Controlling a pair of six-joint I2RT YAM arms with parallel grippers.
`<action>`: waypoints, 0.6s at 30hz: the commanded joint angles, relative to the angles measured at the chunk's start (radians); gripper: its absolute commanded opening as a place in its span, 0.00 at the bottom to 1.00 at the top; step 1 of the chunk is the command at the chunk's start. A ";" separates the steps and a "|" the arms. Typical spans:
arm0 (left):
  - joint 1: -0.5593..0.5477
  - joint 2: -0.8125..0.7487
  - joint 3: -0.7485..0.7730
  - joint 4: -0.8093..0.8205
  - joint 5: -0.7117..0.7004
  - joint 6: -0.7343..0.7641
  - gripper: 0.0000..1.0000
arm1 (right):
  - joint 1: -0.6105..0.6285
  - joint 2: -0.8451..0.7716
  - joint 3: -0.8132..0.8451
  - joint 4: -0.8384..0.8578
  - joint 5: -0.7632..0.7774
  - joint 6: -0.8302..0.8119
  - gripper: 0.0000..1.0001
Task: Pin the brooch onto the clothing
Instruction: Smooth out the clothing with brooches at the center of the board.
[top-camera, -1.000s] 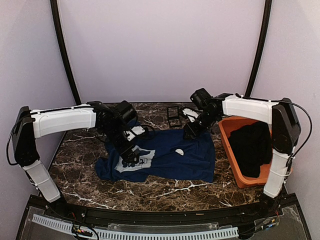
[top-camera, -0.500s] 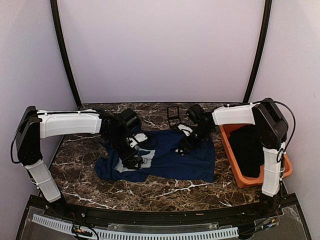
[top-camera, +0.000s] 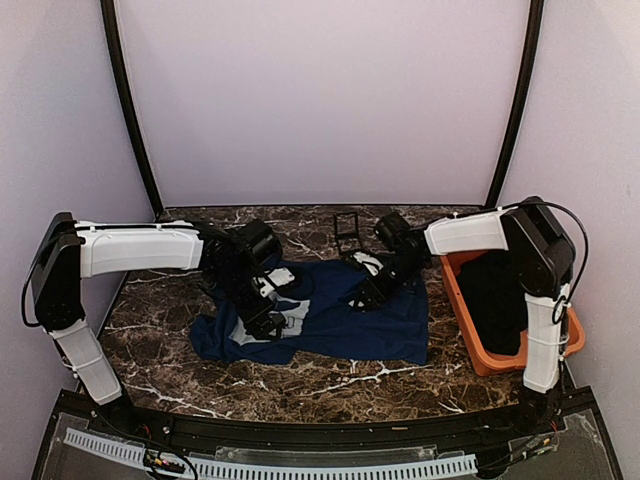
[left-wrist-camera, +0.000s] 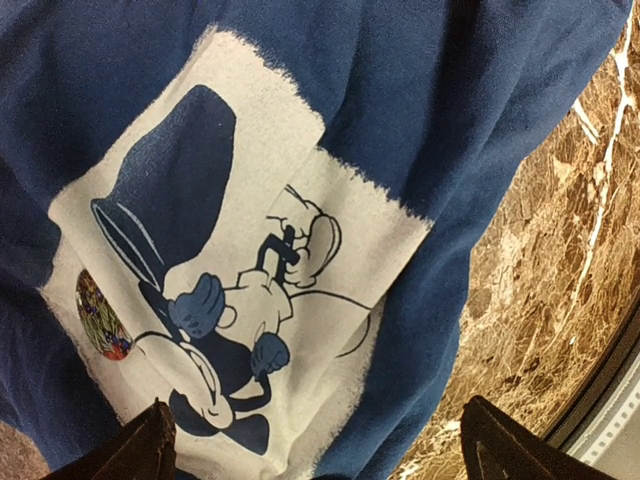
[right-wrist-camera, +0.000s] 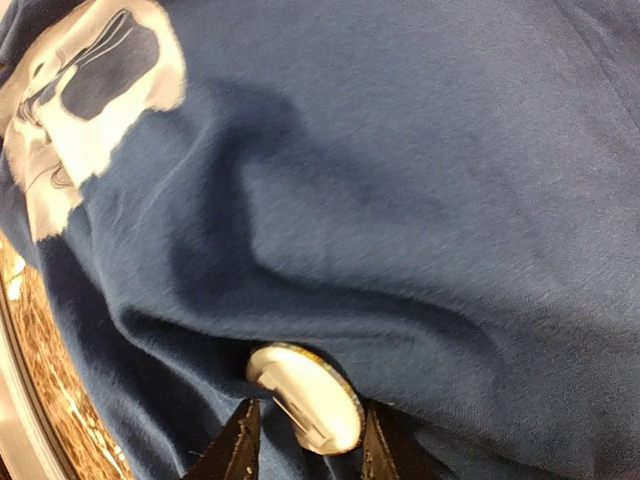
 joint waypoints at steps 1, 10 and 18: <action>-0.007 -0.015 -0.019 -0.002 0.013 -0.007 0.99 | -0.003 -0.076 -0.024 0.015 -0.051 -0.033 0.30; -0.010 -0.003 -0.021 -0.005 -0.003 -0.004 0.99 | 0.006 -0.126 -0.044 0.009 -0.143 -0.064 0.19; -0.011 0.004 -0.026 -0.005 -0.006 -0.002 0.99 | 0.022 -0.101 -0.043 0.003 -0.076 -0.064 0.26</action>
